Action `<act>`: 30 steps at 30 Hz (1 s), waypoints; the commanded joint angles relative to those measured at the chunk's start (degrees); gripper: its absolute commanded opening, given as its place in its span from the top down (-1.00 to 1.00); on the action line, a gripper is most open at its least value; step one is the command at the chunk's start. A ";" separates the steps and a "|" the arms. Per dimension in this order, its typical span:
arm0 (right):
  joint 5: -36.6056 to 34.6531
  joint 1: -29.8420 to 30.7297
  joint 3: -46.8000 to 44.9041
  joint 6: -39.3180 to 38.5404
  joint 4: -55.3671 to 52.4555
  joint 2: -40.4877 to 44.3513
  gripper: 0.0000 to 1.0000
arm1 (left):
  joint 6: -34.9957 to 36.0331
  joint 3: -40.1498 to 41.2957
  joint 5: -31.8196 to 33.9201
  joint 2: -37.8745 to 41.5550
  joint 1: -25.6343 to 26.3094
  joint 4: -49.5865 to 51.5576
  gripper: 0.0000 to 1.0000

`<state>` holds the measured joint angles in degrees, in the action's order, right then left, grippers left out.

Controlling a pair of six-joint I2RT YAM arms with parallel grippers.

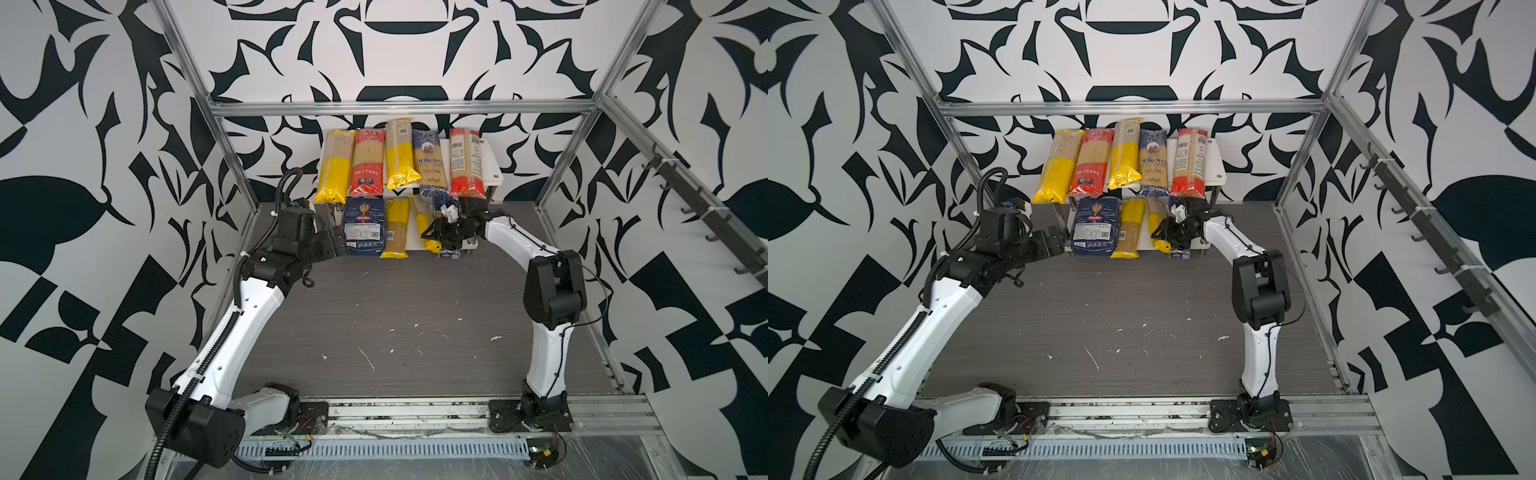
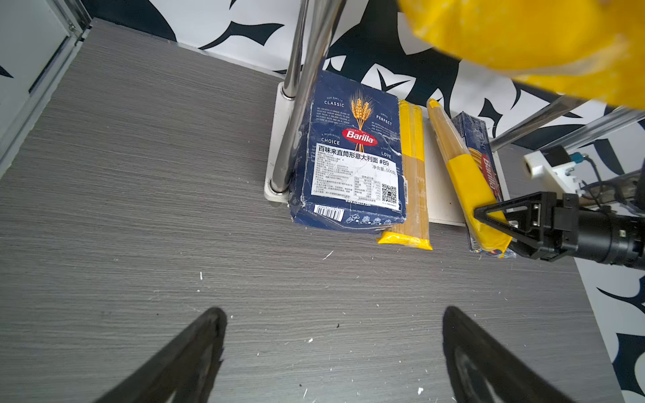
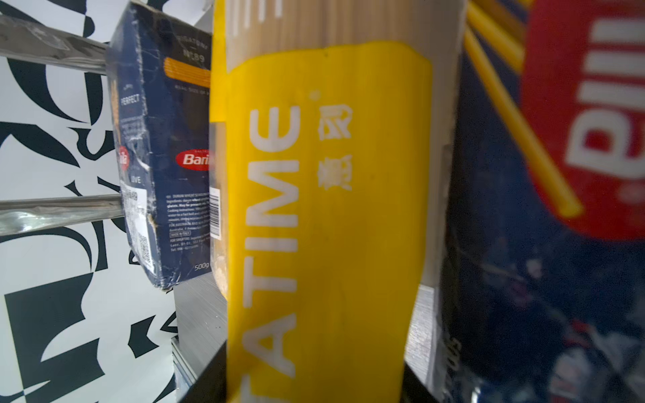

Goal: Arrange pasta packages on shelves
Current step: Place the pasta bag on the shelf.

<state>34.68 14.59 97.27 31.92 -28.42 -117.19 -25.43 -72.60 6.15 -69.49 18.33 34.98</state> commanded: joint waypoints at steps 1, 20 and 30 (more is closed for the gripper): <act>2.06 0.15 4.61 -1.78 4.79 3.07 -0.13 | 0.71 1.04 -1.19 1.37 -0.64 0.34 -0.99; 2.41 1.70 4.49 -2.74 -0.75 4.72 -0.23 | 0.12 5.65 0.26 8.15 -2.49 1.76 -0.98; 0.43 6.77 -12.82 -2.33 1.26 16.80 -0.23 | 0.03 11.02 0.74 14.65 -5.44 3.30 -0.98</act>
<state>35.70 19.86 87.20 30.20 -29.23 -105.08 -25.45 -62.74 6.26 -56.47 13.67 36.45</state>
